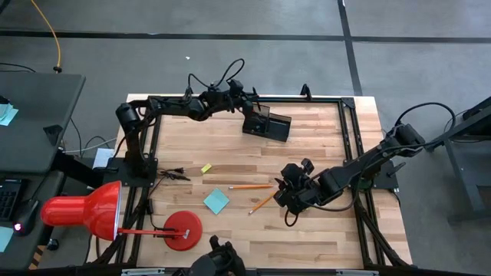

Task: Pick and place office supplies into organizer
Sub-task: Put the black pen in the black desk organizer, then put the green eraser in the black desk organizer

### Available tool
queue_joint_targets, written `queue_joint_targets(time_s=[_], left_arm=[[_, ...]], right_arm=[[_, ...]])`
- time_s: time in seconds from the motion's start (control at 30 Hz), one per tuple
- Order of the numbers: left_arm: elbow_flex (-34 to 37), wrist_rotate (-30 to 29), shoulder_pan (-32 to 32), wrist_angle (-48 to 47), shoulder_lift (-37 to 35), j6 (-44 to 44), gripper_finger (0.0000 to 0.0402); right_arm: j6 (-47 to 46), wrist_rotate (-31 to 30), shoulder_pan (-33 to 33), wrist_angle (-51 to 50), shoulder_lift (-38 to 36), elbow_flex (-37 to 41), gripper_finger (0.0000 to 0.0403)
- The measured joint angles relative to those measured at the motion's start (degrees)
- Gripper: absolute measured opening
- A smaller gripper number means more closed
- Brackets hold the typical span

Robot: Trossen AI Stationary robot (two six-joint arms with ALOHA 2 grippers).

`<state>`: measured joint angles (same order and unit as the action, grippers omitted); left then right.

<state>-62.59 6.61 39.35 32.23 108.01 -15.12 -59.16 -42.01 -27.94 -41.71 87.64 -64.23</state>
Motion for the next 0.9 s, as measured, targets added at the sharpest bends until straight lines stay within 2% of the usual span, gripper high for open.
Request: queue_joint_targets(time_s=[0.1, 0.37, 0.67, 0.73, 0.9], left_arm=[[0.0, 0.0, 0.0, 0.2, 0.0, 0.4, 0.0023], [0.0, 0.4, -0.3, -2.1, 0.0, -0.3, 0.0081], [0.0, 1.5, -2.0, -2.1, 0.0, -0.8, 0.0091], [0.0, 3.9, -2.0, -1.8, 0.0, -1.9, 0.0091], [-0.4, 14.9, -2.4, -1.3, -0.1, -2.1, 0.0091]], right_arm=[[0.0, -0.1, 0.0, -0.1, 0.0, 0.0, 0.0150], [0.0, -2.7, 0.1, -0.3, 0.0, 0.0, 0.0151], [-1.4, -3.8, 0.2, -1.3, 0.0, 0.0, 0.0151], [-2.2, -4.7, 0.2, -1.5, 0.0, 0.0, 0.0152], [-2.6, -5.8, 0.6, -1.8, 0.0, 0.0, 0.0152]])
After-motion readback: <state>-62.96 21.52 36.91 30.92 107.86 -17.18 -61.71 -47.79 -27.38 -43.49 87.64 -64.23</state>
